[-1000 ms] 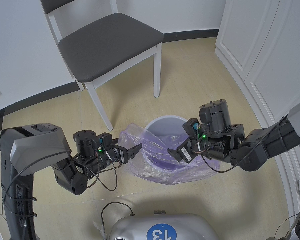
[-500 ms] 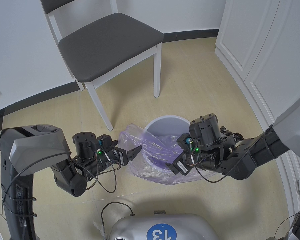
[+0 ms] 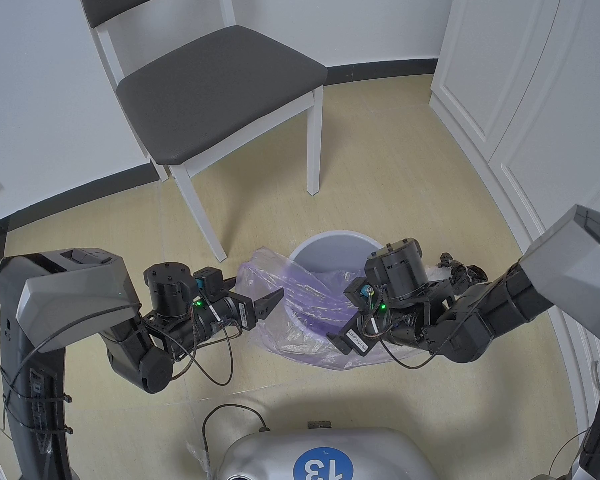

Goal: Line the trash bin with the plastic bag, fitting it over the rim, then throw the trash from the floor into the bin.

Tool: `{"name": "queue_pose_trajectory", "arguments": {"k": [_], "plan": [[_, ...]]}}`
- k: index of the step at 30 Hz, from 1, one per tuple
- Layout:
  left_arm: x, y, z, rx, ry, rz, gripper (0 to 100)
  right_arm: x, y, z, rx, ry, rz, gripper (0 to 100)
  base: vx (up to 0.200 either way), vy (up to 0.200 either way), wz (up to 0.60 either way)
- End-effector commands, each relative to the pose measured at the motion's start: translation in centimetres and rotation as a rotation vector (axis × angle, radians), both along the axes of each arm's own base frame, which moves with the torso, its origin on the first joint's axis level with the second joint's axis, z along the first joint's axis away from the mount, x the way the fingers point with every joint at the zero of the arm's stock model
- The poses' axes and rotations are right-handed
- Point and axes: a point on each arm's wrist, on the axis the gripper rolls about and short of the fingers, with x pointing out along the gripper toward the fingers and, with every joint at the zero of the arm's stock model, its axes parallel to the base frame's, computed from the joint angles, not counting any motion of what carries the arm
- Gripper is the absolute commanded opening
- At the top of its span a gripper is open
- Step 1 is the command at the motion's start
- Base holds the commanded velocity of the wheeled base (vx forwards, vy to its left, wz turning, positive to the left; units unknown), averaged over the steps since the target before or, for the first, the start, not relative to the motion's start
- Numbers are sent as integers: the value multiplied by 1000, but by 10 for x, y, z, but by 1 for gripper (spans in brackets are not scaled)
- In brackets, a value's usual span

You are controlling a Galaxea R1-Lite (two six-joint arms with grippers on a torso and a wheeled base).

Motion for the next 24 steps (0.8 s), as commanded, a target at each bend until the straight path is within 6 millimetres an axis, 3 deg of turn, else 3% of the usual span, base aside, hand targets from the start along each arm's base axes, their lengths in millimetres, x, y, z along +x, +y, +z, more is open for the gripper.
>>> {"name": "queue_pose_trajectory", "arguments": {"k": [1, 12, 13, 24], "plan": [[-1, 0, 0, 0, 0, -2, 100, 3, 2, -10, -12, 16, 0, 100, 0, 0, 0], [-1, 0, -1, 1, 3, -2, 100, 8, 4, -17, -21, 20, 0, 100, 0, 0, 0], [-1, 0, -1, 1, 2, -2, 100, 8, 4, -17, -25, 18, 3, 0, 0, 0, 0], [0, 1, 0, 0, -1, 1, 100, 14, 1, -8, 2, -15, -13, 0, 0, 0, 0]]}}
